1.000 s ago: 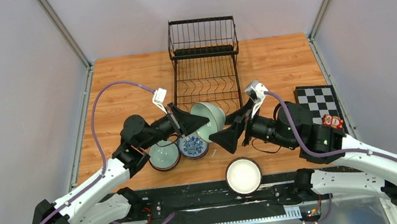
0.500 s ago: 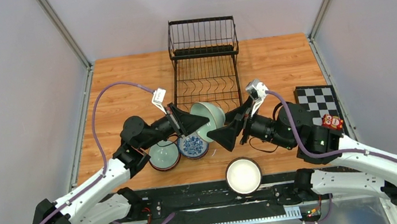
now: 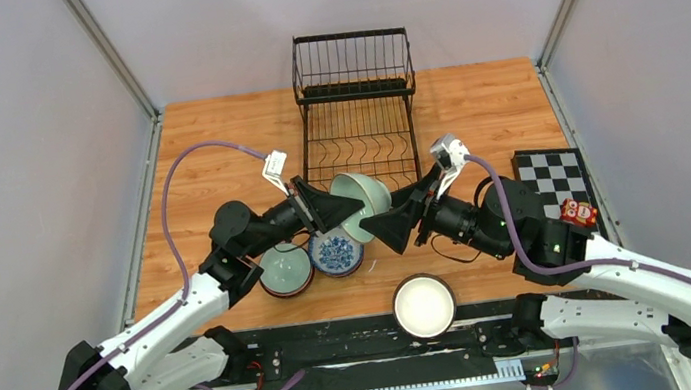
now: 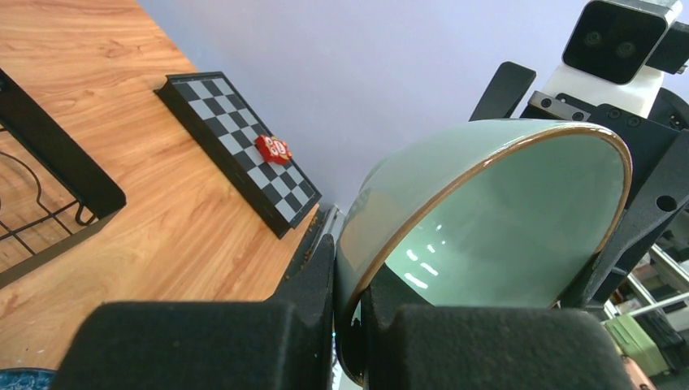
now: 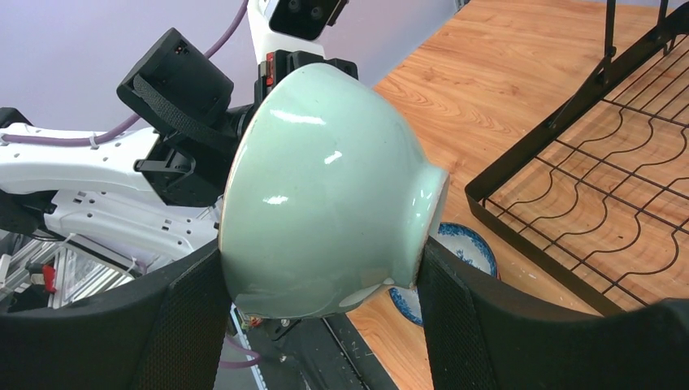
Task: Load the bowls into the dish rack
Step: Place the bowl in the dish rack.
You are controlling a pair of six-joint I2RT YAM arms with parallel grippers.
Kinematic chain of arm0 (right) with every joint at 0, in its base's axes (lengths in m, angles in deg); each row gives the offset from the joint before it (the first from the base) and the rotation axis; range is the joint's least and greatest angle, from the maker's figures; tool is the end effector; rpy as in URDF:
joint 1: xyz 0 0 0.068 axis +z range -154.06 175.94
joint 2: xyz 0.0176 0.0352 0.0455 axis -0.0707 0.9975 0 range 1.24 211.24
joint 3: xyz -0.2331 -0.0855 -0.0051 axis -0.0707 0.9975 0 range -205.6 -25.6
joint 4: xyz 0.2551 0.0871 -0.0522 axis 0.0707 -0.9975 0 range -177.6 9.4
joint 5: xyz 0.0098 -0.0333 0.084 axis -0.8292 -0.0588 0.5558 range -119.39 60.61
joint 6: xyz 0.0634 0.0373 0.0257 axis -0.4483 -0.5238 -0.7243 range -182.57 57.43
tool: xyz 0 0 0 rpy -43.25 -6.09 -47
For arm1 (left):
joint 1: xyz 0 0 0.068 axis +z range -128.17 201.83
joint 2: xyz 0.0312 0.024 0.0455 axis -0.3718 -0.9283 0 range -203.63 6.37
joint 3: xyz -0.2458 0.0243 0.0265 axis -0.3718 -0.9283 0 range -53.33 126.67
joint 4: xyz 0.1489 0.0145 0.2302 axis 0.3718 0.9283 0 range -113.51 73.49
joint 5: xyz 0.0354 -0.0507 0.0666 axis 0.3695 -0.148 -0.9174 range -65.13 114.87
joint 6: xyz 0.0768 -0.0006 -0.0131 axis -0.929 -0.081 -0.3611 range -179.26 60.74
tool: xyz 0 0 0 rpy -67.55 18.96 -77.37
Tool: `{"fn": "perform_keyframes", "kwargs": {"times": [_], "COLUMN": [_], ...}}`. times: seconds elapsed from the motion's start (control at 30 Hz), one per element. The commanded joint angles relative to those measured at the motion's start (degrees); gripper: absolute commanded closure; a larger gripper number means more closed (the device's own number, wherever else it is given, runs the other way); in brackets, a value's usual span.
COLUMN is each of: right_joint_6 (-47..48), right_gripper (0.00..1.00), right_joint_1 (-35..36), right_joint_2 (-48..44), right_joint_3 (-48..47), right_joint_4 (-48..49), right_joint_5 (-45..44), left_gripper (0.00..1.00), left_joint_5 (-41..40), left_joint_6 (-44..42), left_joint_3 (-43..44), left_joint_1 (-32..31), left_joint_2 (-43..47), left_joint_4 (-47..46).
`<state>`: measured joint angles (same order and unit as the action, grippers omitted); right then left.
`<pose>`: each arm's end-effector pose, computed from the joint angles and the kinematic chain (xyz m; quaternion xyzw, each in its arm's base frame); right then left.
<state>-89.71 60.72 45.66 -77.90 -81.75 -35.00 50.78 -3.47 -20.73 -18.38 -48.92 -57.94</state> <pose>0.1069 0.2118 0.3919 -0.1795 0.6399 0.5140 0.5423 0.1929 -0.2012 0.2925 0.0889 0.6329 -0.6565 0.4007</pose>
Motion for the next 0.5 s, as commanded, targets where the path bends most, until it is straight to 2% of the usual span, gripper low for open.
{"fn": "perform_keyframes", "kwargs": {"times": [0.0,0.27,0.47], "right_joint_6": [-0.43,0.7,1.96], "right_gripper": [0.97,0.98,0.98], "right_joint_1": [0.09,0.07,0.09], "right_joint_2": [-0.37,-1.46,-1.28], "right_joint_3": [0.31,0.1,-0.67], "right_joint_4": [5.2,4.1,4.14], "right_joint_5": [2.14,-1.47,-3.71], "left_gripper": [0.96,0.66,0.52], "left_joint_5": [0.3,-0.97,-1.41], "left_joint_6": [0.08,-1.1,-1.44], "left_joint_3": [0.8,-0.1,-1.11], "left_joint_1": [-0.05,-0.05,-0.07], "left_joint_2": [-0.71,0.1,0.28], "left_joint_4": [-2.75,0.42,1.56]}}
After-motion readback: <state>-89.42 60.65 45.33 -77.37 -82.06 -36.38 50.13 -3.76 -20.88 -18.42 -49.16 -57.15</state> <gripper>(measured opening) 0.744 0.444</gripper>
